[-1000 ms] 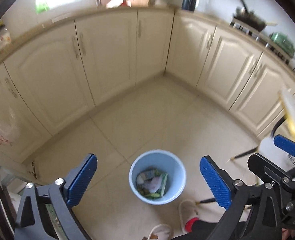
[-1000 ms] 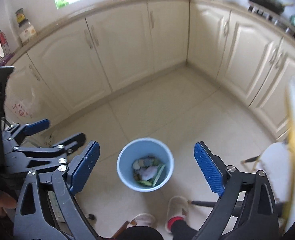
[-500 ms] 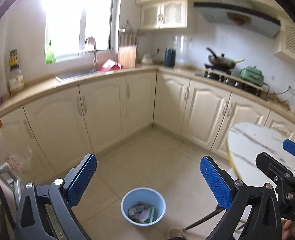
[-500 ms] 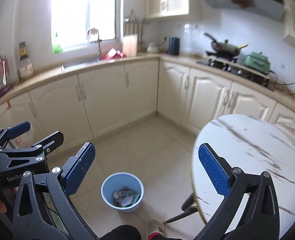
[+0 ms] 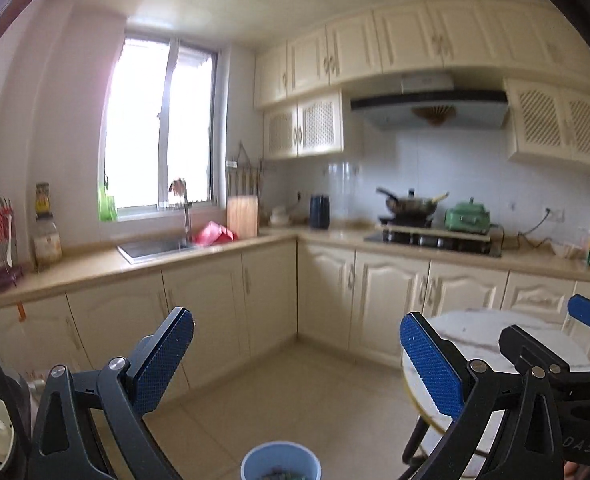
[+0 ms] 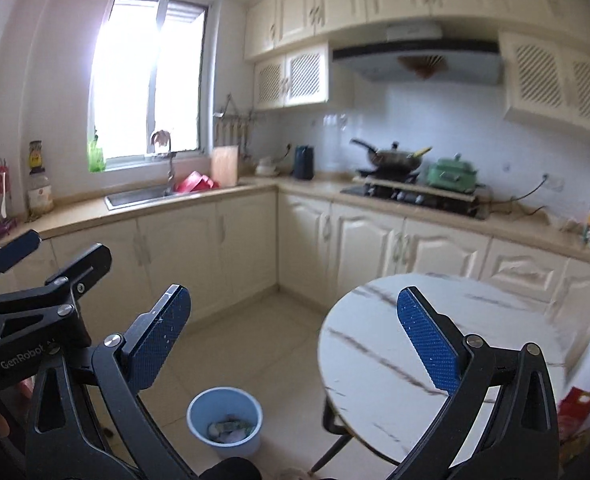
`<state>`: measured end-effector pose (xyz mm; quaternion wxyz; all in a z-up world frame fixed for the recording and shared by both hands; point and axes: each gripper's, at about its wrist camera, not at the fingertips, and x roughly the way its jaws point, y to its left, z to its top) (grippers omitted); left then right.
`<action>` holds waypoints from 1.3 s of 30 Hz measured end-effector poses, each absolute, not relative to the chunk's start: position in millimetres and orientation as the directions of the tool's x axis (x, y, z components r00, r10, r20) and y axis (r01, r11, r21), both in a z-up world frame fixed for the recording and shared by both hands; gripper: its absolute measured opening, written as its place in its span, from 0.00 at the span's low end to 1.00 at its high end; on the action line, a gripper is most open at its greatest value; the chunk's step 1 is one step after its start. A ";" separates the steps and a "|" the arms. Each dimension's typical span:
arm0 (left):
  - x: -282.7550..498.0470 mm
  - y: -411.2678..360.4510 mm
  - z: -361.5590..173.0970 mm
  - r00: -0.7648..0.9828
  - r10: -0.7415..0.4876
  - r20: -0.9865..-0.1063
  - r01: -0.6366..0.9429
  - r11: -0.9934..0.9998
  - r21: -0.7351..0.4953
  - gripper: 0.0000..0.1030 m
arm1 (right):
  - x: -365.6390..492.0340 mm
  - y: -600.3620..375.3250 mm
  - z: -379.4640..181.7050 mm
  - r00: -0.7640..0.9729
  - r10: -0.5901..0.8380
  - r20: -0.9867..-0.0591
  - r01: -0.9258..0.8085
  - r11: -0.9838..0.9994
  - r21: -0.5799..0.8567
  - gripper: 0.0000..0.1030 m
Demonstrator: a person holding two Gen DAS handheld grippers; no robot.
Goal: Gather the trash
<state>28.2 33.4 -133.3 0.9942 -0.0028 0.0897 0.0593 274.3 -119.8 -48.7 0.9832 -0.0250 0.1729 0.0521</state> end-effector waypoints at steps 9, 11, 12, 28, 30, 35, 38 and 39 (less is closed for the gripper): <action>-47.8 29.2 -164.2 0.992 0.095 -0.082 -0.094 0.996 0.007 0.99 | 223.5 -129.6 -15.6 0.973 0.013 -0.232 -0.026 0.998 -0.053 1.00; -48.0 35.0 -169.9 0.993 0.089 -0.079 -0.089 0.996 0.006 0.99 | 220.0 -131.4 -13.1 0.975 0.010 -0.224 -0.022 0.998 -0.051 1.00; -53.5 34.5 -172.6 0.993 0.089 -0.080 -0.088 0.996 0.009 0.99 | 220.2 -132.8 -11.9 0.975 0.010 -0.223 -0.022 0.998 -0.051 1.00; -15.1 39.7 -151.5 0.992 0.080 -0.093 -0.079 0.997 0.022 0.99 | 216.2 -142.8 -11.4 0.974 -0.008 -0.228 -0.004 0.999 -0.050 1.00; -10.8 38.0 -146.3 0.992 0.082 -0.093 -0.080 0.996 0.025 0.99 | 216.2 -143.8 -11.7 0.973 -0.007 -0.229 -0.005 0.999 -0.050 1.00; 0.9 42.0 -140.6 0.992 0.078 -0.097 -0.076 0.997 0.027 0.99 | 215.1 -145.3 -11.2 0.973 -0.009 -0.232 -0.003 0.999 -0.049 1.00; 4.6 45.1 -138.1 0.992 0.076 -0.098 -0.074 0.997 0.027 0.99 | 214.6 -146.5 -10.2 0.972 -0.011 -0.234 0.000 0.999 -0.050 1.00; 4.8 45.5 -137.2 0.992 0.076 -0.096 -0.074 0.997 0.028 0.99 | 214.8 -146.9 -9.8 0.972 -0.012 -0.234 0.000 0.999 -0.051 1.00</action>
